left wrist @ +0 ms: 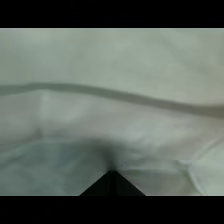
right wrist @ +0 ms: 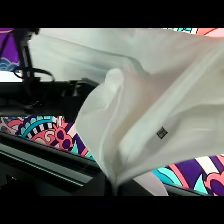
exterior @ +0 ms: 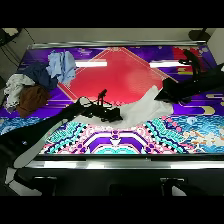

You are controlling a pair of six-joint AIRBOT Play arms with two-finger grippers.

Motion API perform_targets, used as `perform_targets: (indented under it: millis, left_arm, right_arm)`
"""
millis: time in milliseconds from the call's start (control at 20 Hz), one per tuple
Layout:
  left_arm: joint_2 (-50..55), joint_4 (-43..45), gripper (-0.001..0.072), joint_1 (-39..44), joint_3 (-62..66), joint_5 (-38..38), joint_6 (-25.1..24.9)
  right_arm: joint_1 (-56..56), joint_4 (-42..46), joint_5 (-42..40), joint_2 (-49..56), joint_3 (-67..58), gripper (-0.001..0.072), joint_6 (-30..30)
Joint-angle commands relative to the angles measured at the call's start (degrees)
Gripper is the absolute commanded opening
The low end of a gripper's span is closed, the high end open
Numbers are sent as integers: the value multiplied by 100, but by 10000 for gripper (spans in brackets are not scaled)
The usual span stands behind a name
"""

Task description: Fold the shirts.

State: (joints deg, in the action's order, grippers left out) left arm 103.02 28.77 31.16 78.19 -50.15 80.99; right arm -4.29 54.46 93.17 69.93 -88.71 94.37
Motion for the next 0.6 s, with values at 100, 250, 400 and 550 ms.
perform_targets:
  millis: [100, 250, 400, 550]
  left_arm:
    - [782, -1768, 33, 800, 415, 70, -485]
    - [680, -1888, 29, 855, 413, 457, -826]
    - [-52, -669, 28, 284, 411, 396, -605]
    - [-1259, 514, 29, -686, 409, -50, -378]
  right_arm:
    - [55, 72, 232, -702, -2, 40, 468]
    - [55, 79, 216, -590, -2, 40, 468]
    - [262, -15, -175, -184, 0, 39, 402]
    - [1008, -417, -846, 435, -2, 39, 219]
